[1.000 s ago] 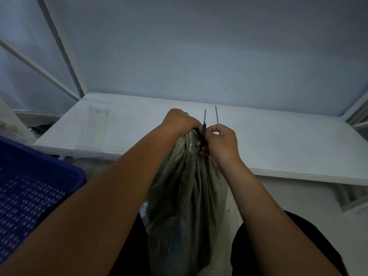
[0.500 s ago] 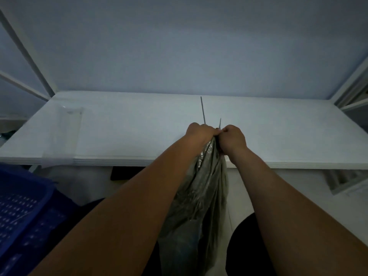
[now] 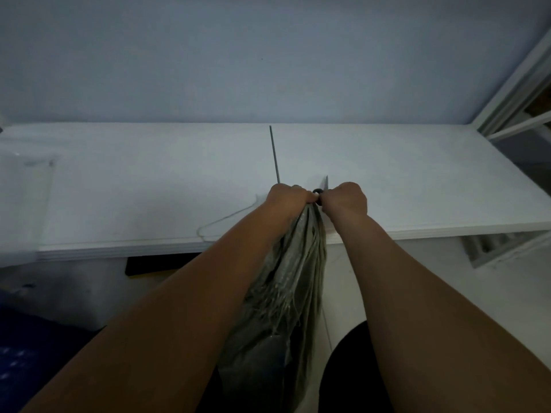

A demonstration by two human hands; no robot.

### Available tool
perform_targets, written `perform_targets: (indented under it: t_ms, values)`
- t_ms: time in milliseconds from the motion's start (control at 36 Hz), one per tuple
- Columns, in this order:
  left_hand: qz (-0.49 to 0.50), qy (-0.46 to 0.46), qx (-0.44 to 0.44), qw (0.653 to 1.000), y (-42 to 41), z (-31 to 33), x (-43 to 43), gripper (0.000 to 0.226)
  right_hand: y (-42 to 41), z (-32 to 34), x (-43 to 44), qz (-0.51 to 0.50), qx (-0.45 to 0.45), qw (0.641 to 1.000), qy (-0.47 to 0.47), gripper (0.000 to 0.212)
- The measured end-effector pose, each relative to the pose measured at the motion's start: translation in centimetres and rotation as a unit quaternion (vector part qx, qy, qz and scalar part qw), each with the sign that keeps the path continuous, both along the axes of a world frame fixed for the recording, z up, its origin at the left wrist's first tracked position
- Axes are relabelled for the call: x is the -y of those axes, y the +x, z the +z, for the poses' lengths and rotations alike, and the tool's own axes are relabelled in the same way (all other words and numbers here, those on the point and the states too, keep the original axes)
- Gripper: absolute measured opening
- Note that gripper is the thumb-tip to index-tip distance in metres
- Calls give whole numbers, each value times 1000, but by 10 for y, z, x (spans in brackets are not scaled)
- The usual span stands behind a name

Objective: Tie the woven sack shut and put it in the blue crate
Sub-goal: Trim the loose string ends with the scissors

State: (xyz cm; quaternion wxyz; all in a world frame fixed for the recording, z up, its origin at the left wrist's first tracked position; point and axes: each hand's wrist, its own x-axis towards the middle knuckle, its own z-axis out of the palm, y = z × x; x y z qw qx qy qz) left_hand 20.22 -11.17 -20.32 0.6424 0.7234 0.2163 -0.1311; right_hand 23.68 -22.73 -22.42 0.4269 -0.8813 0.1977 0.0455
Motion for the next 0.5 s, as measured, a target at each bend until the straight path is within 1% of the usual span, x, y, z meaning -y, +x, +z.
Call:
perform_targets:
  t_ms: [28,56,111,250,444,500]
  values:
    - [-7,-3,0,1000,3,-3,0,46,1,-3,3,1,3,1000,-22,28]
    - [-10,2,1,1000,4,-4,-1,46,3,-8,6,0,5,999,-39,26]
    - [-11,-2,-3,1000,4,-3,-3,46,7,-14,8,0,6,997,-71,17]
    - [-15,-7,-4,1000,8,-9,-10,46,12,-14,11,-26,2,992,-120,22]
    - [-26,11,5,1000,9,-9,-15,43,15,-13,7,-52,7,990,-133,15]
    - [-25,16,8,1000,8,-8,-15,42,15,-12,7,-46,10,991,-129,9]
